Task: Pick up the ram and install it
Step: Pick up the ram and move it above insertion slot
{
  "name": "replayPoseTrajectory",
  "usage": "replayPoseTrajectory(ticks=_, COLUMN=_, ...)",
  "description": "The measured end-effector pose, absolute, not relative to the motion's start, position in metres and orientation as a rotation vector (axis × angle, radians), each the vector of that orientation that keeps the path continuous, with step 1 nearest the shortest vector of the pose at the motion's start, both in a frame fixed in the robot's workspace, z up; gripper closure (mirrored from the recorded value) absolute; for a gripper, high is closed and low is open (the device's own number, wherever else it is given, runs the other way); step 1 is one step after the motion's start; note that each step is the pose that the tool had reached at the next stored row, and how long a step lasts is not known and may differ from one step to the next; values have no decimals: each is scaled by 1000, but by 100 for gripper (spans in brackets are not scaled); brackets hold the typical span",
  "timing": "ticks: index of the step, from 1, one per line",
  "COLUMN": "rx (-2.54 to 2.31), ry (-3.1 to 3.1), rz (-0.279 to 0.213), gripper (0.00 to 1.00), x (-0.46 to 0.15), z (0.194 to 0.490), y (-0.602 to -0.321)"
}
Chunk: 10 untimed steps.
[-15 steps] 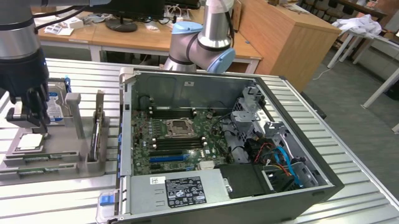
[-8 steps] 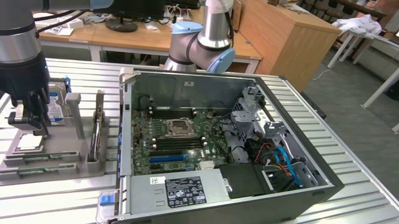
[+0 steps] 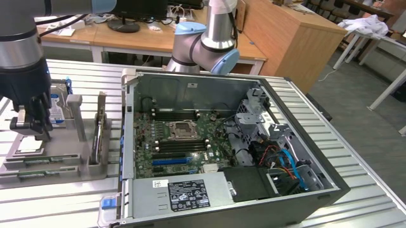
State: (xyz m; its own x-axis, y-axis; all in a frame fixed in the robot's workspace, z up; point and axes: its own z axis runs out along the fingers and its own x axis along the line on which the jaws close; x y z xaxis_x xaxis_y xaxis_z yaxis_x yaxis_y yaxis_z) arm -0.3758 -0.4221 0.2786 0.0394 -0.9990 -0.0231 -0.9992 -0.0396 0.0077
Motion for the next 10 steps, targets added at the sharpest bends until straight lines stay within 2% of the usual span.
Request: replayPoseTrajectory(ticks=10, rx=-2257, ry=2170, rz=35, gripper=69, x=-376, z=276, y=-422)
